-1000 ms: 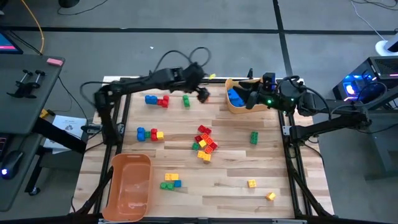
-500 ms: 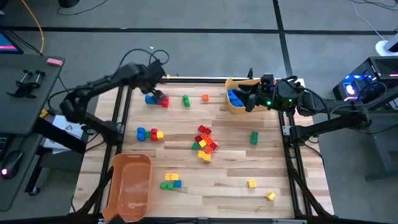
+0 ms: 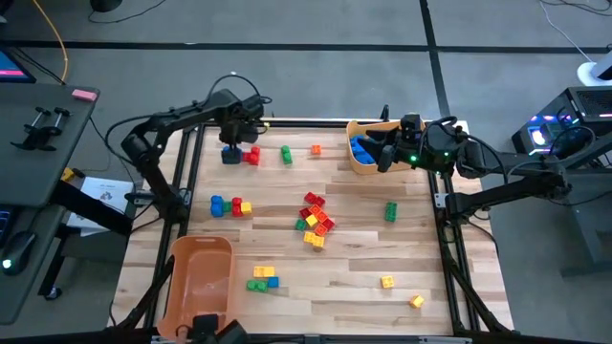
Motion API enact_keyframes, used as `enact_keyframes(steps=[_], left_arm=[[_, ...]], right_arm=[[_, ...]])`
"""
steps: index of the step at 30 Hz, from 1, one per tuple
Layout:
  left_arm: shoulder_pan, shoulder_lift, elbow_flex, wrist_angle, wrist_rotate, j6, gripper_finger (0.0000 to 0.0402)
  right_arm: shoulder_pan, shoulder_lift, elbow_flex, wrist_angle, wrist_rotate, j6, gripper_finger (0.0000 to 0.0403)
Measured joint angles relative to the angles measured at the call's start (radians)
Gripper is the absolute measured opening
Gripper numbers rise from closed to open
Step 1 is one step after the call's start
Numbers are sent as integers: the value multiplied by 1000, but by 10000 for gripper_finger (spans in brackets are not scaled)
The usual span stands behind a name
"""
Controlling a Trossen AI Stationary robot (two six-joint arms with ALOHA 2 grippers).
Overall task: Sort blocks by size
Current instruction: Put the blue game piece into the orange bin
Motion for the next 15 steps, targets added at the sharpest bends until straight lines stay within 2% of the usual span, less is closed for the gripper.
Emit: enact_keyframes(steps=[4,15], left_arm=[[-5,44,0,0,-94,74,307],[21,143,0,39,-132,68,307]], right_arm=[[0,0,0,-1,0,0,275],[0,0,0,-5,0,10,275]])
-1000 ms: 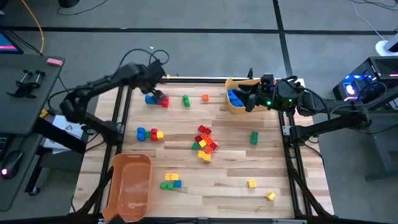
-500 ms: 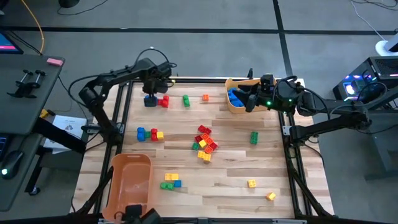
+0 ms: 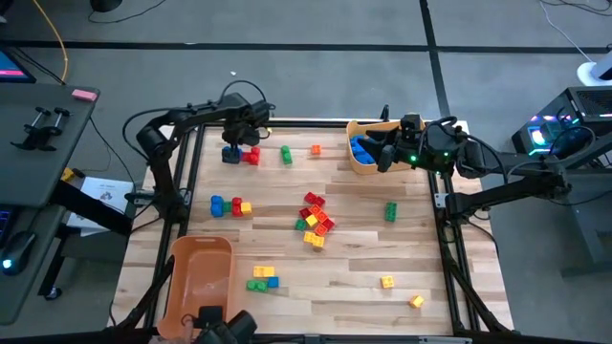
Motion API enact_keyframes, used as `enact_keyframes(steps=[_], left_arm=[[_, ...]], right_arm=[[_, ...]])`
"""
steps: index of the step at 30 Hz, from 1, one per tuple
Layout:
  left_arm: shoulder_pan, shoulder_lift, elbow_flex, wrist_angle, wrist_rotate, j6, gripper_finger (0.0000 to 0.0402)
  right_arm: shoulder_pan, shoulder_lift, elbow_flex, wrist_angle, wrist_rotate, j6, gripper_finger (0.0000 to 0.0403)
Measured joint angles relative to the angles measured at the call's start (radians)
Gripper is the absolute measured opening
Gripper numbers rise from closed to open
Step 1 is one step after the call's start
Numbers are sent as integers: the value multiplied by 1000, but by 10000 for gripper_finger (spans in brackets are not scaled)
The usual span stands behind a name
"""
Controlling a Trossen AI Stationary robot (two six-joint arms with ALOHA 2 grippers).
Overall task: Sort blocks by size
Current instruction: Put the blue game piece into the orange bin
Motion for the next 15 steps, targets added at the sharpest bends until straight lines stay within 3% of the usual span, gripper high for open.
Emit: enact_keyframes(steps=[15], left_arm=[[-18,22,0,-4,-82,-2,302]], right_arm=[[0,0,0,-1,0,-1,275]])
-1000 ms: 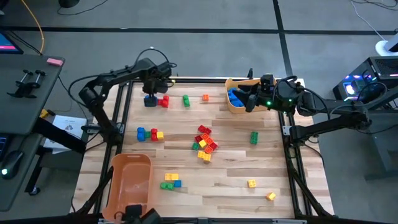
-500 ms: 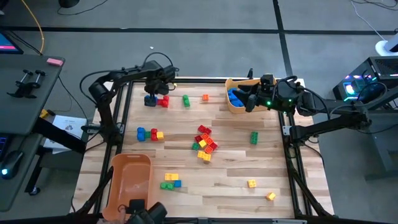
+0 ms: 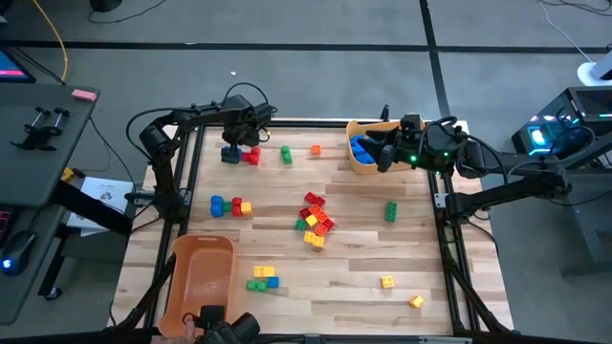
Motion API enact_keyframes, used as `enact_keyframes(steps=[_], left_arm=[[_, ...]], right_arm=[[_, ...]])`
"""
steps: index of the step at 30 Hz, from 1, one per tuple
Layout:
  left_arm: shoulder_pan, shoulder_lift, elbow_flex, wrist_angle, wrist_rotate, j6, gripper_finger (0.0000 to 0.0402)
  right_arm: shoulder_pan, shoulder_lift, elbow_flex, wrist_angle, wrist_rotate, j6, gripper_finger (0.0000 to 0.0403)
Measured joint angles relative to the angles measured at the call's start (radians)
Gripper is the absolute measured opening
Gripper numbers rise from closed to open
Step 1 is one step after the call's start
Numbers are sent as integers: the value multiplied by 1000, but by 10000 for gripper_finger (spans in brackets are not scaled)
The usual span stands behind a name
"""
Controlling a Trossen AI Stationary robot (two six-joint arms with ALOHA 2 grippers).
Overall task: Sort blocks by size
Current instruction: Put the blue game piece into the orange bin
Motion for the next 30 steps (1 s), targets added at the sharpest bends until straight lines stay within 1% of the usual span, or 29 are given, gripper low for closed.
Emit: enact_keyframes(steps=[6,10,14,17,21,23,26,28,30], left_arm=[[-20,0,0,-16,0,12,266],[-37,0,14,-80,1,-35,252],[-55,-2,66,-133,6,-138,251],[-76,-3,105,-143,47,-219,250],[-114,-4,122,-73,143,-270,250],[-136,-4,110,-44,124,-246,250],[-159,-4,80,-4,30,-188,250],[-162,-4,58,33,-20,-188,250],[-158,-4,33,58,-31,-207,250]], right_arm=[[0,0,0,0,0,0,275],[0,0,0,-1,0,-1,275],[0,0,0,-20,0,-1,275],[0,0,0,-36,0,-1,275],[0,0,0,-51,0,-1,275],[0,0,0,-51,0,-1,275],[0,0,0,-51,-1,-1,275],[0,0,0,-51,-1,-1,275],[0,0,0,-52,-1,-1,275]])
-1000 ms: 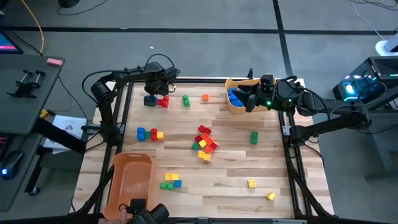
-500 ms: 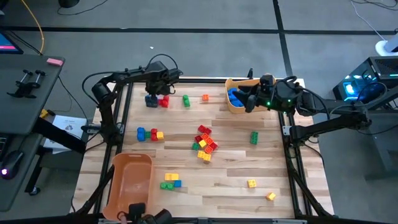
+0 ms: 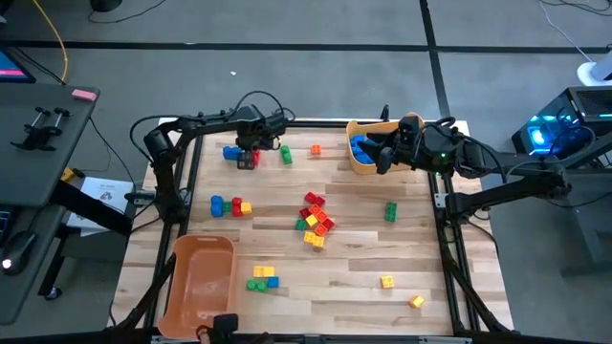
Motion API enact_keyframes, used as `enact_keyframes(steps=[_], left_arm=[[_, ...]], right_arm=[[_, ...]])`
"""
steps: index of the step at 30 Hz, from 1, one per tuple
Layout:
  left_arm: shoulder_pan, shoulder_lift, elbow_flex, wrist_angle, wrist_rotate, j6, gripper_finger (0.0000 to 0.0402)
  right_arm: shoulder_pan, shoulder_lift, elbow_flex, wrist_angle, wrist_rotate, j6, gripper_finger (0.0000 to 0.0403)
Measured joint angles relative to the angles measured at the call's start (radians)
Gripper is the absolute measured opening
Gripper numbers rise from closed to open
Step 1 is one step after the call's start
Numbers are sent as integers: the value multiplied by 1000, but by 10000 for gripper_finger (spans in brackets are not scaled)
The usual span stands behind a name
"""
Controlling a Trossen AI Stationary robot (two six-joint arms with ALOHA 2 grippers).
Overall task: Sort blocks by size
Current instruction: Put the blue game piece into the orange bin
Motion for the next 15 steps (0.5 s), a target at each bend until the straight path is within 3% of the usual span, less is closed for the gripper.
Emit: enact_keyframes(steps=[9,15], left_arm=[[0,1,-31,-9,-41,-29,250],[38,1,-31,7,-189,-4,250]], right_arm=[[0,0,0,0,-1,0,275],[0,0,0,-6,-1,1,275]])
